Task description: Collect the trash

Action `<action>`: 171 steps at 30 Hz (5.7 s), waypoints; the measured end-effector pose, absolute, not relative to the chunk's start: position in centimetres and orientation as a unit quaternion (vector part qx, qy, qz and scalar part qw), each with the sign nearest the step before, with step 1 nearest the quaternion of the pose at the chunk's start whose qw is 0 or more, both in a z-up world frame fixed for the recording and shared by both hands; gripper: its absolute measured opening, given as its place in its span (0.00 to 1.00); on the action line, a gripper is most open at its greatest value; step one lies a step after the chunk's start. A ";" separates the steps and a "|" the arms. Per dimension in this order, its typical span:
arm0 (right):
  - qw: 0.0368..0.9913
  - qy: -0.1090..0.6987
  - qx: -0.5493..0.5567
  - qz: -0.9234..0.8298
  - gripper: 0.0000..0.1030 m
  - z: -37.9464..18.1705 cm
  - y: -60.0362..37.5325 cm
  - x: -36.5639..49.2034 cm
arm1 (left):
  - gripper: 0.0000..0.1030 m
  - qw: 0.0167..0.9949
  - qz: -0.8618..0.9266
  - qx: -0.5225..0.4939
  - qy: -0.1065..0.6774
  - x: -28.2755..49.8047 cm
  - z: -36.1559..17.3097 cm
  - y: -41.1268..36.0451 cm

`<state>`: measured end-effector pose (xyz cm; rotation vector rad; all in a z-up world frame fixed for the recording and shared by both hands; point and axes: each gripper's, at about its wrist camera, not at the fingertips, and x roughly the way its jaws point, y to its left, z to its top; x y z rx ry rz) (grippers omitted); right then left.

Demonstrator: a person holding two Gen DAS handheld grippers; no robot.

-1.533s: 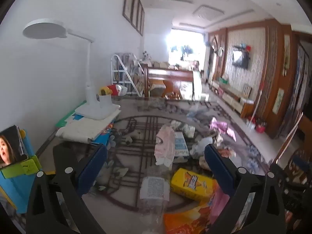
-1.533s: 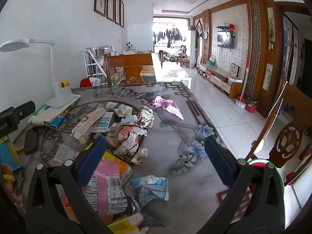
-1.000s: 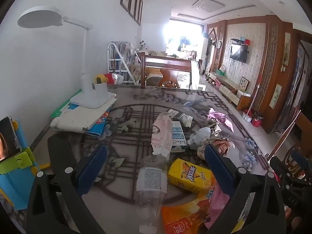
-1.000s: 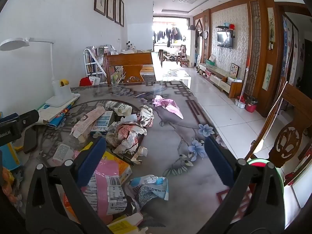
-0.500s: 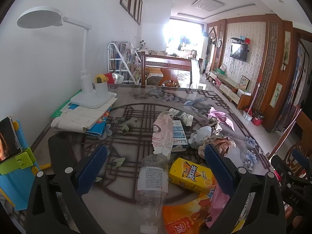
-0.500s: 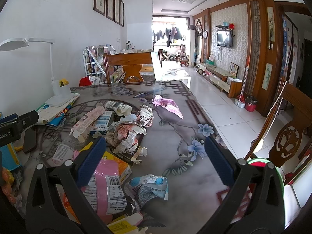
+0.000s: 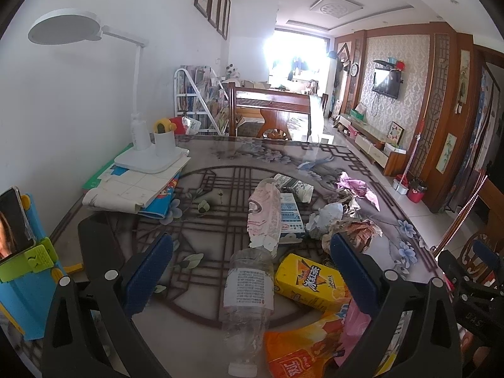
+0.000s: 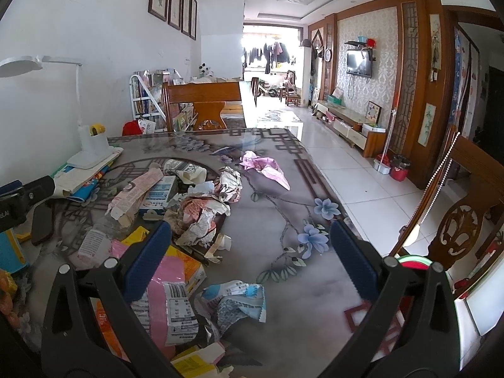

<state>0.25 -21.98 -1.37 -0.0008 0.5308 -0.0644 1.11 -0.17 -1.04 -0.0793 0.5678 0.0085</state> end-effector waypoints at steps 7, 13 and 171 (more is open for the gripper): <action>0.963 0.267 0.005 -0.038 0.97 -1.4 -22.2 0.3 | 0.93 0.958 0.003 -0.037 0.283 0.8 -1.3 -0.2; 0.962 0.269 0.004 -0.038 0.97 -1.4 -22.4 0.3 | 0.93 0.958 0.003 -0.037 0.286 1.0 -1.4 0.1; 0.909 0.366 0.200 0.019 0.82 0.9 -33.8 -6.1 | 0.85 0.915 -0.194 -0.056 0.348 -1.6 -1.1 -8.4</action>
